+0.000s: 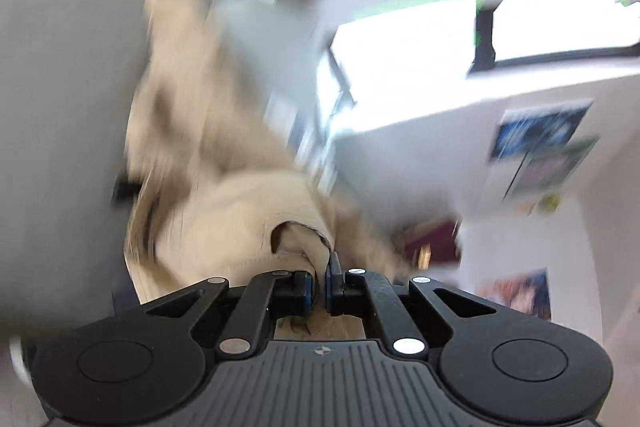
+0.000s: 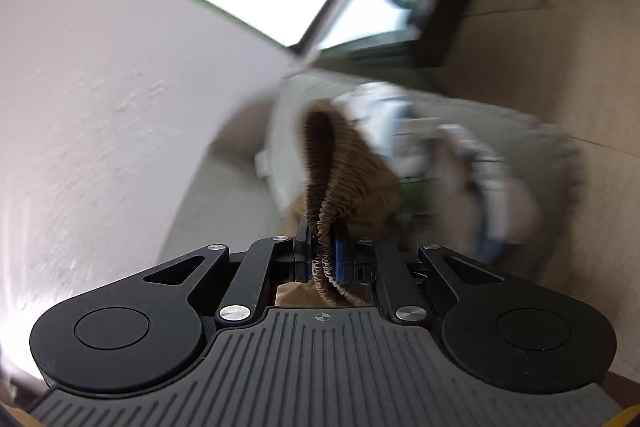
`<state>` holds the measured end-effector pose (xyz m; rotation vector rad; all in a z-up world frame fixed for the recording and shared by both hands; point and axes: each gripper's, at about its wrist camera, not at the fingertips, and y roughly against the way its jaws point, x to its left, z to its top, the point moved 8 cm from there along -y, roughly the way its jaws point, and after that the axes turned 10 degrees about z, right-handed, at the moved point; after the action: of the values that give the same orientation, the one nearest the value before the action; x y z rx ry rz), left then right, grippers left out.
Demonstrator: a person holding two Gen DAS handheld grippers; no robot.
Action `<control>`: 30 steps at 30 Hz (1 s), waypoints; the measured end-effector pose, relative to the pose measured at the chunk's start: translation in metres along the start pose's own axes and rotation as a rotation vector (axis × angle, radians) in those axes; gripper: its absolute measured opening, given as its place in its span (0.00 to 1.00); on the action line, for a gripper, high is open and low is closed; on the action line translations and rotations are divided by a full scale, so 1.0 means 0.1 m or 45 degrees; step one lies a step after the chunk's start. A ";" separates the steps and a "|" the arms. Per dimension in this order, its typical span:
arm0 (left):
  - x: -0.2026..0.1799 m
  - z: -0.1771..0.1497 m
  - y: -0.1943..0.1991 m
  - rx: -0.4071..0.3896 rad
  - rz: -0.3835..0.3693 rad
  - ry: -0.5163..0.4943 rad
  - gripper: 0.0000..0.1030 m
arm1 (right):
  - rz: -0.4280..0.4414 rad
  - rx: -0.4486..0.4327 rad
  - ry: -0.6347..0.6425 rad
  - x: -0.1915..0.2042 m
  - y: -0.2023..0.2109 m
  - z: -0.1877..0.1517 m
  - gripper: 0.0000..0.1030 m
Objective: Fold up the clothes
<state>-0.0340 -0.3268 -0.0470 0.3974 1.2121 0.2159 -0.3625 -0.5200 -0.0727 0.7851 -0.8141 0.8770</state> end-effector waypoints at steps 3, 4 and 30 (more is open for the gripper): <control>-0.29 0.44 0.79 -0.289 -0.076 -0.083 0.03 | 0.180 0.049 0.115 0.57 -0.12 -0.07 0.10; -0.41 0.54 1.08 -0.388 -0.110 -0.117 0.03 | 0.252 0.065 0.161 0.81 -0.15 -0.11 0.10; -0.19 2.20 2.43 -0.812 0.183 -0.066 0.02 | 0.665 0.307 0.543 3.74 -1.27 -0.73 0.12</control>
<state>0.1778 -0.1530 0.1338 -0.0685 0.9997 0.6887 -0.0822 -0.3854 0.1813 0.5633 -0.5398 1.5707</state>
